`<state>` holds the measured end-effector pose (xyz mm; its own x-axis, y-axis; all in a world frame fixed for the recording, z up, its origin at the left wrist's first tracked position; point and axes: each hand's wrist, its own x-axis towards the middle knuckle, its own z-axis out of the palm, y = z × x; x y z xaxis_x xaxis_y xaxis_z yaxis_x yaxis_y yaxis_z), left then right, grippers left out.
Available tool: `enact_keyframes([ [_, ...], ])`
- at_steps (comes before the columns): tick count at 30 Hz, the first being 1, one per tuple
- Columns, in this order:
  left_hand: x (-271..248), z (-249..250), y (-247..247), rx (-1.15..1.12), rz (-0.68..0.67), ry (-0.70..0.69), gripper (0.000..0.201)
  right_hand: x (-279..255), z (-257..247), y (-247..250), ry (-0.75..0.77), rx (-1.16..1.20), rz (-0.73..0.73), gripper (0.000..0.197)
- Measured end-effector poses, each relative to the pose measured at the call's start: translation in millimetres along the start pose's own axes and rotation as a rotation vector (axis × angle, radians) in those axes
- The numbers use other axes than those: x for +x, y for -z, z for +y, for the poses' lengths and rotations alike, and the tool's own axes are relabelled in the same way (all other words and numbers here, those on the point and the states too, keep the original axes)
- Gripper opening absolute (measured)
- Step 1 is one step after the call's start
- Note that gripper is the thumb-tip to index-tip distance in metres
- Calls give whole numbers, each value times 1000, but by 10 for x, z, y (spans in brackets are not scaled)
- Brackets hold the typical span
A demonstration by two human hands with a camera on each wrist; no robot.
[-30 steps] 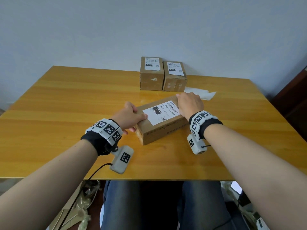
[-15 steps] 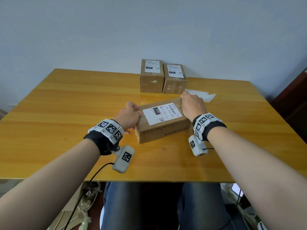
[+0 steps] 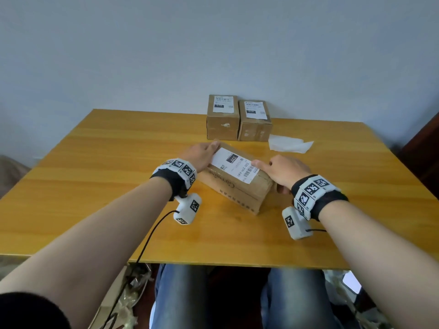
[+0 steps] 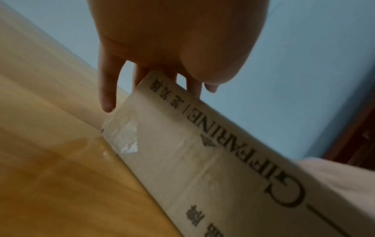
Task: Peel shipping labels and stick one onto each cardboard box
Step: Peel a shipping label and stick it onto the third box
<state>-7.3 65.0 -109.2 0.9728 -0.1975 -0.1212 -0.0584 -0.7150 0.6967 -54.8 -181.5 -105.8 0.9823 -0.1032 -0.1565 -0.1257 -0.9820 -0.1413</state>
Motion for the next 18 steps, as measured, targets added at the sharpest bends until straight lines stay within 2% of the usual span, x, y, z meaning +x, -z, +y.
enact_keyframes([
  [4, 53, 38, -122, 231, 76, -105, 60, -61, -44, 59, 26, -38, -88, 86],
  [6, 71, 33, -178, 300, 155, -100, 58, -72, -99, 47, 54, -41, -132, 85],
  [8, 133, 10, -233, 345, 178, -89, 61, -84, -155, 29, 82, -44, -162, 84],
  [12, 216, 17, -310, 405, 139, -82, 94, -87, -213, -13, 127, 10, -241, 85],
  [14, 224, 32, -349, 447, 142, -65, 103, -88, -247, -37, 151, 26, -262, 85],
  [18, 170, 82, -419, 483, 241, -8, 79, -87, -288, -66, 181, 33, -281, 84],
])
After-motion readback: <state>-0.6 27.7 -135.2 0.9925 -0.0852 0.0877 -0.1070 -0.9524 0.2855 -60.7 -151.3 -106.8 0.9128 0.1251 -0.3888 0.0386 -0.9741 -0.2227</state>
